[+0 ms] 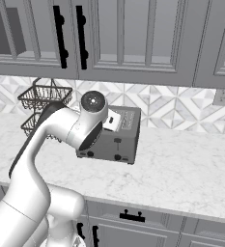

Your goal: Start the toaster. Once the lever pops up, take the bread to the plate on the dining counter.

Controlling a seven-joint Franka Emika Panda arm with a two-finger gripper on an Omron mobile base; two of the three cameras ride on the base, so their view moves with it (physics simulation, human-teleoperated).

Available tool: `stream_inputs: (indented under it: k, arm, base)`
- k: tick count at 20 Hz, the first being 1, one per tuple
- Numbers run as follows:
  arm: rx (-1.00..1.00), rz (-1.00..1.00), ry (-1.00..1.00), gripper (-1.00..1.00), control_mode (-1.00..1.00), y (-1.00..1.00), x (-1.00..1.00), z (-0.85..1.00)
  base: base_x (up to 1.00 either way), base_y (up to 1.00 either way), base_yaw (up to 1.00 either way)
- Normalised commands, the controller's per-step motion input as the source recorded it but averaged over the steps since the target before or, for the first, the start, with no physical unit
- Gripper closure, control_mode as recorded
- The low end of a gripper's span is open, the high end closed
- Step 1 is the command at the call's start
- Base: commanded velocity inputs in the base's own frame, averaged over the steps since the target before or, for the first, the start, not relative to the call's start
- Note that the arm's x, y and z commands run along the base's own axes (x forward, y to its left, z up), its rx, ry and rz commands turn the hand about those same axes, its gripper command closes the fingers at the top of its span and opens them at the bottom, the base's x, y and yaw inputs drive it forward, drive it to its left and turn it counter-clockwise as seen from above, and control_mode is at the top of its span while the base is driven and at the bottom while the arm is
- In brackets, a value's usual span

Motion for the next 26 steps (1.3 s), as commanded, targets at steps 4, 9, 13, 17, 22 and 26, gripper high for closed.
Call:
stream_inputs:
  k: [4, 9, 13, 17, 22, 26]
  arm:
    - [0.0, 0.0, 0.0, -1.0, -1.0, 0.0, 0.0, 0.0]
    - [0.0, 0.0, 0.0, -1.0, -1.0, 0.0, 0.0, 0.0]
    - [0.0, 0.0, 0.0, -1.0, -1.0, 0.0, 0.0, 0.0]
    - [0.0, 0.0, 0.0, -1.0, -1.0, 0.0, 0.0, 0.0]
    - [0.0, 0.0, 0.0, -1.0, -1.0, 0.0, 0.0, 0.0]
    - [0.0, 0.0, 0.0, -1.0, -1.0, 0.0, 0.0, 0.0]
  base:
    - [0.0, 0.0, 0.0]
    - [0.0, 0.0, 0.0]
    - [0.0, 0.0, 0.0]
    - [0.0, 0.0, 0.0]
    - [0.0, 0.0, 0.0]
    - [0.0, 0.0, 0.0]
